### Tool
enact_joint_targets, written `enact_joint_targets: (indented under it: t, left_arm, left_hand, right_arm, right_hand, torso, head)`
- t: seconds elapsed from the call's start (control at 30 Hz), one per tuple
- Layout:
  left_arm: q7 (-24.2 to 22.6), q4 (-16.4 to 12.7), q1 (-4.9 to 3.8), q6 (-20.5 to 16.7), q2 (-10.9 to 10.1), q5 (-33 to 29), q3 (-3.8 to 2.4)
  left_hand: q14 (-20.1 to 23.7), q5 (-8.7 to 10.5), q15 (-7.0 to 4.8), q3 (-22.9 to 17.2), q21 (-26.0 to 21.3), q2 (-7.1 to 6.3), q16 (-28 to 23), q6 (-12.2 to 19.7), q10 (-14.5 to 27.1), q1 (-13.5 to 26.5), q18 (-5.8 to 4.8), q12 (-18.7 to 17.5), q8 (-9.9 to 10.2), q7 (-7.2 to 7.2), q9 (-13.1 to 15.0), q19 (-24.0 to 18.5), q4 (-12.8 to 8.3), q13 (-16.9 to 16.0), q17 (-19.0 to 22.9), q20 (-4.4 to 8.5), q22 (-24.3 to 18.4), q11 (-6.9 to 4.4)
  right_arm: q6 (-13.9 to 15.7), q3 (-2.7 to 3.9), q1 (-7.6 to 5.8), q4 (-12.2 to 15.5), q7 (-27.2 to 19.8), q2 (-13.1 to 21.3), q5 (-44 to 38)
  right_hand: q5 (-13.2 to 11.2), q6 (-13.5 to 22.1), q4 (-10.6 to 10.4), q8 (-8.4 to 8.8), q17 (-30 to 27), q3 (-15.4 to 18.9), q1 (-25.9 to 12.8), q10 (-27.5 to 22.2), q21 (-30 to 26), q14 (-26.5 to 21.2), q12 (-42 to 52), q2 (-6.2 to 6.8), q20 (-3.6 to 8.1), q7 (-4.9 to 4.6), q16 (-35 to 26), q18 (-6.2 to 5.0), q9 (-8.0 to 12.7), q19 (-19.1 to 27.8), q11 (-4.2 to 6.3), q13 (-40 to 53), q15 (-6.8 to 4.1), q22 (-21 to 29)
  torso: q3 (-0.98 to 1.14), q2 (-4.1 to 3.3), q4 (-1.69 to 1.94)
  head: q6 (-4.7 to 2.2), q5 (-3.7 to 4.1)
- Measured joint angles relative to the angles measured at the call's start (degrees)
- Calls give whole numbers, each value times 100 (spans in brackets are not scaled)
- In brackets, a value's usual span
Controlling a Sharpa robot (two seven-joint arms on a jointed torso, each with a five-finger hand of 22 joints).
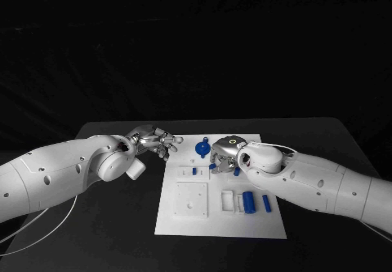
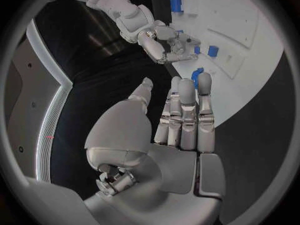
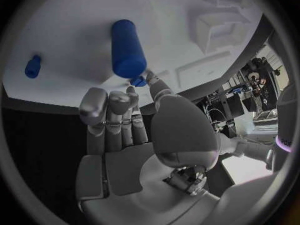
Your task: Assemble the parts on the task board
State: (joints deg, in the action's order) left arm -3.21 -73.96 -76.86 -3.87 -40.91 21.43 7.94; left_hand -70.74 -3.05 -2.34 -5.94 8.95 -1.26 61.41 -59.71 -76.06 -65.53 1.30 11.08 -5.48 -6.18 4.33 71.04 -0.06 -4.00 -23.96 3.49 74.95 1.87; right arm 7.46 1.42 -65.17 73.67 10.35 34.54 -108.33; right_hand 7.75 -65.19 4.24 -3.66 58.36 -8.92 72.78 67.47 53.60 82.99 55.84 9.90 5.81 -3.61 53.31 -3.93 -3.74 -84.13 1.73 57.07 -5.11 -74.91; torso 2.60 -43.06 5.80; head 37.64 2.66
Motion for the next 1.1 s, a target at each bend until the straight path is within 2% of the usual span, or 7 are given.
enact_joint_targets:
  t: [0.1,0.43,0.53,0.7,0.8,0.97,1.1]
  left_arm:
    - [4,0,0,-1,-1,0,0]
    - [19,0,0,-1,-1,4,0]
    - [23,1,0,-1,-1,5,0]
    - [36,5,0,-1,-1,8,0]
    - [44,8,0,-1,-1,9,0]
    - [60,12,0,-1,-1,12,0]
    - [72,14,0,0,-2,15,1]
  left_hand:
    - [0,0,0,0,0,0,0,0,0,0,0,0,0,0,0,0,0,0,0,0,0,0]
    - [0,0,0,15,0,-1,0,0,0,1,0,0,0,0,0,0,-15,0,0,0,-1,0]
    - [0,0,0,16,0,-1,0,0,0,1,0,0,0,0,0,0,-16,0,0,0,-1,0]
    - [0,0,0,16,-22,29,0,0,0,-29,0,0,0,0,0,0,-16,0,0,0,-2,0]
    - [0,0,0,16,-22,29,0,0,0,-29,0,0,0,0,0,0,-16,0,0,0,-2,0]
    - [0,0,0,16,-22,29,0,0,0,-29,0,0,0,0,0,0,-16,0,0,0,-2,0]
    - [0,0,0,39,-22,29,0,0,0,-29,0,0,0,0,0,0,-40,0,0,0,-2,0]
  right_arm:
    - [-28,6,-9,-33,0,-20,2]
    - [-138,16,-19,-78,-35,-103,29]
    - [-171,16,-17,-97,-50,-121,35]
    - [-227,14,-8,-103,-70,-132,50]
    - [-251,19,-9,-102,-73,-120,63]
    - [-283,24,-8,-76,-75,-97,112]
    - [-288,25,-3,-56,-75,-81,148]
  right_hand:
    - [122,35,92,0,0,-86,2,-21,0,0,0,-1,0,-17,0,0,0,0,-21,-8,0,0]
    - [894,54,451,0,8,-418,-1,-42,0,12,0,-6,-20,-36,0,0,5,21,-42,-15,12,0]
    - [1211,55,596,0,11,-592,-63,-41,0,-8,-23,-62,-20,-37,0,0,5,21,-41,-15,31,0]
    - [1891,-11,856,3,19,-1136,-286,-41,5,-8,-23,-23,-20,-40,0,0,24,21,-41,-6,31,0]
    - [2213,-59,955,33,19,-1448,-414,-41,24,-8,-23,-2,-20,-51,0,0,37,20,-41,-6,31,0]
    - [2406,-59,999,52,29,-1585,-498,-47,57,-8,-23,28,-20,-51,0,0,36,21,-47,-7,31,0]
    - [2516,90,977,9,29,-1432,-566,-73,57,-8,-61,96,-20,-130,0,0,20,21,-73,-36,31,0]
  torso:
    - [0,-1,-1]
    - [-2,-2,5]
    - [-2,-2,5]
    - [-5,1,3]
    - [-4,2,2]
    - [-5,2,-1]
    - [-5,3,-1]
  head:
    - [2,0]
    - [34,3]
    - [42,-3]
    - [51,-10]
    - [55,-10]
    - [56,-15]
    - [54,-15]
